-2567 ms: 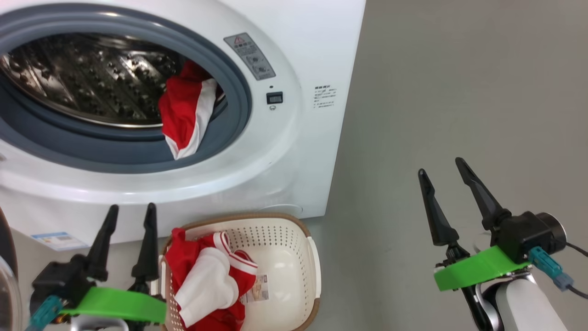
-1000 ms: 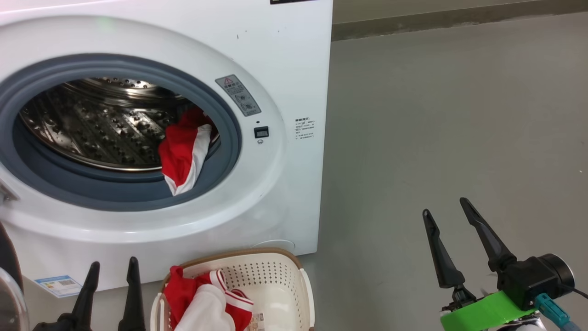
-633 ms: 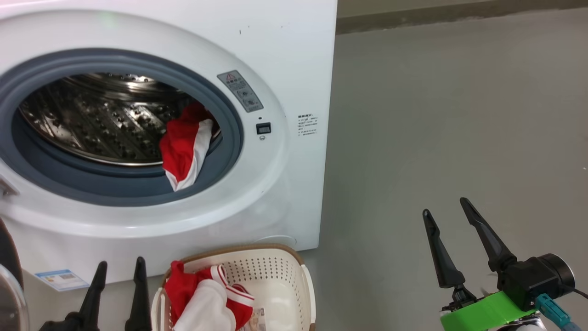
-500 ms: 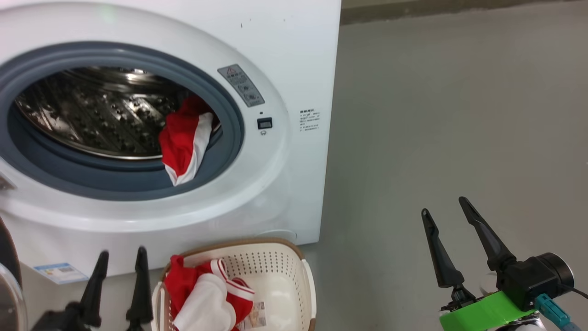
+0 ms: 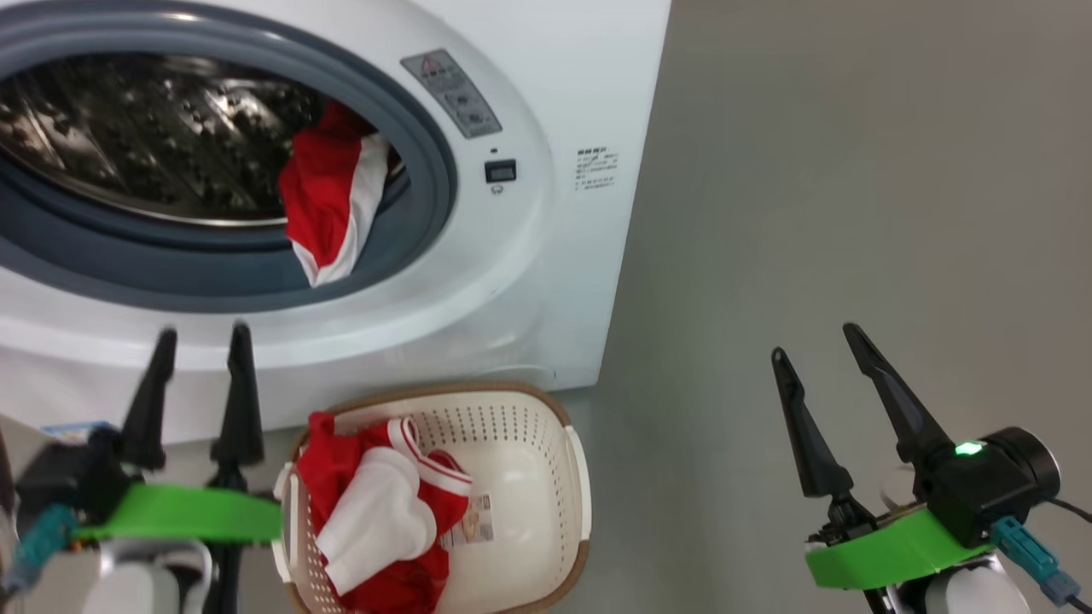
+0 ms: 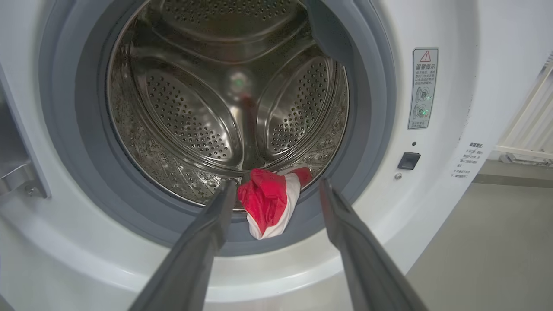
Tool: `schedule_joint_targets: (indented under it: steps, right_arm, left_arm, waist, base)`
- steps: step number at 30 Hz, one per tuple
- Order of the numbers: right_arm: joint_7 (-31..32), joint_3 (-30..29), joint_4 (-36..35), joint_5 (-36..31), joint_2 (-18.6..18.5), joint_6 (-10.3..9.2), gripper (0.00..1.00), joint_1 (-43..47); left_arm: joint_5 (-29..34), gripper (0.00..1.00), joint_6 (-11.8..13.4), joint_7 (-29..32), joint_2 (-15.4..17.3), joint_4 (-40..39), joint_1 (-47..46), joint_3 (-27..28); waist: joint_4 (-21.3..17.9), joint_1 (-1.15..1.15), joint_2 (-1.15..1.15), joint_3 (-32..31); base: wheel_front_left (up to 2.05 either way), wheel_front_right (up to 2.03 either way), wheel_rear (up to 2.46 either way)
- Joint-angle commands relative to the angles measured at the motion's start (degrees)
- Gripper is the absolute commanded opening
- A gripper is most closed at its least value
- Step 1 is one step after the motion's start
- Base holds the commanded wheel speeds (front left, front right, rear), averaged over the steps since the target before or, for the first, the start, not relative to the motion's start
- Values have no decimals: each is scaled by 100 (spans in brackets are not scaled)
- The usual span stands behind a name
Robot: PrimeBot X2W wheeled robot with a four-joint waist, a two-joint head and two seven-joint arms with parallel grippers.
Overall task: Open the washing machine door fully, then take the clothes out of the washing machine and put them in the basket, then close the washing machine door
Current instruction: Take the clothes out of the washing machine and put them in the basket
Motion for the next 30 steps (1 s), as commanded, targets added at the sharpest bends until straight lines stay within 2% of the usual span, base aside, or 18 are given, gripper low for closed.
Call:
schedule_joint_targets:
  steps: [1,10,17,24,30]
  right_arm:
    - [-37,164,-183,30,-21,36,100,-217]
    - [-37,224,-391,77,-21,36,100,-526]
    - [-37,236,-595,47,-21,36,100,-717]
    - [-37,263,-770,43,-21,36,100,-869]
    - [-37,302,-822,60,-21,36,100,-983]
  left_arm:
    - [10,100,-40,-69,197,-72,-276,144]
    - [-178,100,-70,-69,414,432,-1155,0]
    - [-350,100,-79,-68,708,1038,-2107,-268]
    - [-839,100,-80,44,1030,1652,-3089,-785]
    - [-1714,100,-80,590,1178,2200,-3898,-1145]
  waist:
    - [24,0,0,274]
    - [-15,0,0,795]
    - [-27,0,0,1225]
    - [-76,0,0,1617]
    - [-133,0,0,1888]
  base:
    - [0,0,0]
    - [0,0,0]
    - [0,0,0]
    - [0,0,0]
    - [0,0,0]
